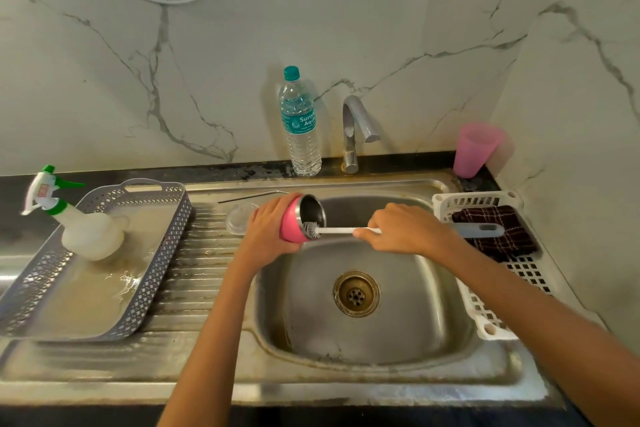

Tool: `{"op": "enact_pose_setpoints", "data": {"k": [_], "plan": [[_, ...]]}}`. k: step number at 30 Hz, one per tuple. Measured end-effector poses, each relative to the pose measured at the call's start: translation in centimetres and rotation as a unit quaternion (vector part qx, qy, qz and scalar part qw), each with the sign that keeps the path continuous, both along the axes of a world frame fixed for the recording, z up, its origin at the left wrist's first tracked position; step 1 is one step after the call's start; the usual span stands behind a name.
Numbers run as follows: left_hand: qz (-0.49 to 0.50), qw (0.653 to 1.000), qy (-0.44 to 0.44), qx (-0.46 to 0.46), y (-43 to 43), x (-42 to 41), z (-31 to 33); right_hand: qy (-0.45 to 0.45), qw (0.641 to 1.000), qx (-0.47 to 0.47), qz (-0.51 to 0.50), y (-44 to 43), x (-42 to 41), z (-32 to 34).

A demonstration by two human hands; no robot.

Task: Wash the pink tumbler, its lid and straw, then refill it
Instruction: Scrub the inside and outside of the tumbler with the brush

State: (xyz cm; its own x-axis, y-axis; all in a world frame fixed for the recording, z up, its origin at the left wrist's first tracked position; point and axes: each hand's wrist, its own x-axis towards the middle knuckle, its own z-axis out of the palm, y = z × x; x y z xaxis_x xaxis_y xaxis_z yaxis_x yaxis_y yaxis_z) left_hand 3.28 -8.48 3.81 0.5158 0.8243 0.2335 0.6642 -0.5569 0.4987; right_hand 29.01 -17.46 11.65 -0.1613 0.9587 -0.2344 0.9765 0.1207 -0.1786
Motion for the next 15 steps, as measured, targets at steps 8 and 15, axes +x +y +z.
{"op": "enact_pose_setpoints", "data": {"k": [8, 15], "plan": [[0.006, 1.0, 0.002, 0.002, 0.5, -0.5, 0.6, -0.04, 0.999, 0.032, 0.011, 0.3, 0.7, 1.0], [-0.019, 0.999, -0.002, -0.03, -0.3, 1.7, -0.3, -0.05, 0.998, 0.041, 0.009, 1.0, -1.1, -1.0]]}}
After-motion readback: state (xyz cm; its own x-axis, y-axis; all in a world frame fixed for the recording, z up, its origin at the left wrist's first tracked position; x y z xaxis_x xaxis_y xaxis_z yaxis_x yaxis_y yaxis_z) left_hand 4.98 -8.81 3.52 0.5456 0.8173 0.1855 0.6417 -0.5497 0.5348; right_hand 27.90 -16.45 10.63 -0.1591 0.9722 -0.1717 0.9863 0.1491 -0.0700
